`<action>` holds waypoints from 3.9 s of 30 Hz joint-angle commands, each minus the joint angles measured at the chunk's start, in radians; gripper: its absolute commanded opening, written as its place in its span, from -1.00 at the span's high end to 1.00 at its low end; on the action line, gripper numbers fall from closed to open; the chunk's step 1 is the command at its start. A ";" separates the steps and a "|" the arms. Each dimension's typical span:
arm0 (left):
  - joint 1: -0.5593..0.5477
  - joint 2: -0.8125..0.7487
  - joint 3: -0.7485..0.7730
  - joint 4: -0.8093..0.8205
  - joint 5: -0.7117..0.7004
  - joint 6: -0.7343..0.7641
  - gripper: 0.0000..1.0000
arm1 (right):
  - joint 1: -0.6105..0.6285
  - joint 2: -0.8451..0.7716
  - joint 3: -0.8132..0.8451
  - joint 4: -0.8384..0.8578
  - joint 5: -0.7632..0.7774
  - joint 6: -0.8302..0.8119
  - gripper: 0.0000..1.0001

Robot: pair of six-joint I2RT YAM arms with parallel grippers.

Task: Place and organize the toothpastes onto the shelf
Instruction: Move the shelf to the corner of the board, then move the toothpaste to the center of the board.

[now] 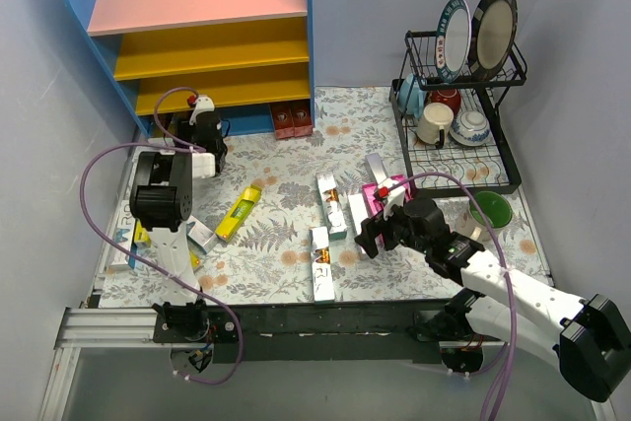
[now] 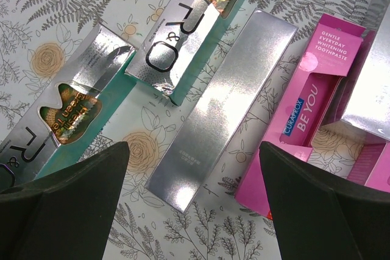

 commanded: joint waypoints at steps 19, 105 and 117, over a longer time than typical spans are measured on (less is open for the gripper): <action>0.026 -0.179 -0.182 0.158 0.311 0.298 0.44 | 0.005 0.006 -0.012 0.058 -0.035 -0.004 -0.92; 0.155 -0.023 0.010 0.054 0.117 -0.023 0.61 | 0.007 0.178 0.166 -0.076 -0.062 0.085 -0.86; 0.256 -0.198 0.061 -0.365 0.522 -0.737 -0.36 | 0.007 0.221 0.156 0.033 -0.085 0.022 -0.86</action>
